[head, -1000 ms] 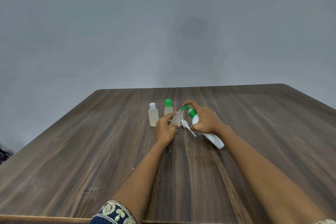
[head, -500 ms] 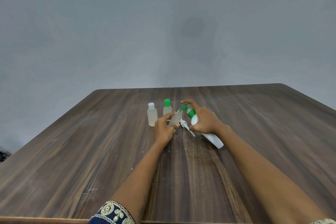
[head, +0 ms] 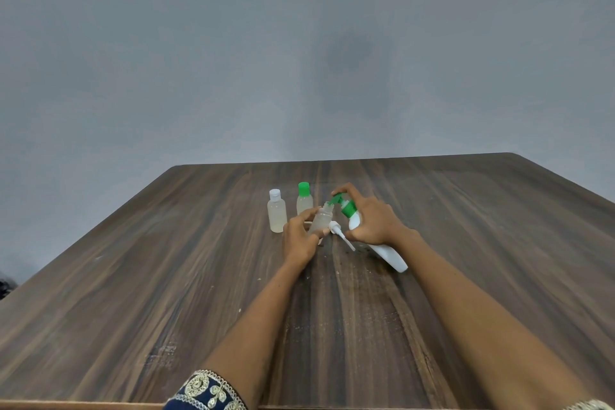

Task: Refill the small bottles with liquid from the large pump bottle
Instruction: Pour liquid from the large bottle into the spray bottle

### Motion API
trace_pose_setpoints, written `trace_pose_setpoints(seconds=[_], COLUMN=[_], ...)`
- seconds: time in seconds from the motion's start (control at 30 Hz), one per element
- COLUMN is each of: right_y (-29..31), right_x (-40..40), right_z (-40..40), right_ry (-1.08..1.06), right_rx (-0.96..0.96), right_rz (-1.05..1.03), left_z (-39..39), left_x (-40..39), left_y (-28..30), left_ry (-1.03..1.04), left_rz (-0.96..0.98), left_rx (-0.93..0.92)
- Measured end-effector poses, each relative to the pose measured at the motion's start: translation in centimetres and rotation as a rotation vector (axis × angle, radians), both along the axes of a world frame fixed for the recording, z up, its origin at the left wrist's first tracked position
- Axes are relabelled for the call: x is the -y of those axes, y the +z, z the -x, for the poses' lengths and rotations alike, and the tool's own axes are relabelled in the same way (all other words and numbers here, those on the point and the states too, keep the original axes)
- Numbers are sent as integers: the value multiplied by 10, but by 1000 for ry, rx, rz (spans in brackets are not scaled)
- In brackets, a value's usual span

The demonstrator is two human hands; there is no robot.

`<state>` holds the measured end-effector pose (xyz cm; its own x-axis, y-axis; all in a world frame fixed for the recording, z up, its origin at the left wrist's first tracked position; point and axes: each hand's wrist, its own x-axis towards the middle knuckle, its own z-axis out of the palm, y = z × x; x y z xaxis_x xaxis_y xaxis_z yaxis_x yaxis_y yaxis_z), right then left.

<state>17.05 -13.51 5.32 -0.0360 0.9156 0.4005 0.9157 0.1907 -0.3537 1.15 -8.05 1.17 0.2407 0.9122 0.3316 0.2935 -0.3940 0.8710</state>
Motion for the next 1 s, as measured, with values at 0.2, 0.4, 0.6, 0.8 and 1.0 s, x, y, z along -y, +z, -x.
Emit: trace_pose_setpoints(seconds=[0.2,0.4,0.6,0.8,1.0], right_y=[1,0,2,3,3], right_x=[2,-1,0,2,0], right_z=[-2,-2,-1,1,0], right_ry=[-2,-24,-12,12,-3], right_rx=[-1,-37,-14,21,1], right_rz=[-21,27,15,-4,47], left_z=[-3,-3,-1,0,3], left_x=[0,0,0,-1,1], left_y=[4,1,1,4,2], left_ry=[-4,-1,0,-2,-2], left_rz=[-10,-5,-4,-3,10], left_rx=[2,-15,-22,-9,-12])
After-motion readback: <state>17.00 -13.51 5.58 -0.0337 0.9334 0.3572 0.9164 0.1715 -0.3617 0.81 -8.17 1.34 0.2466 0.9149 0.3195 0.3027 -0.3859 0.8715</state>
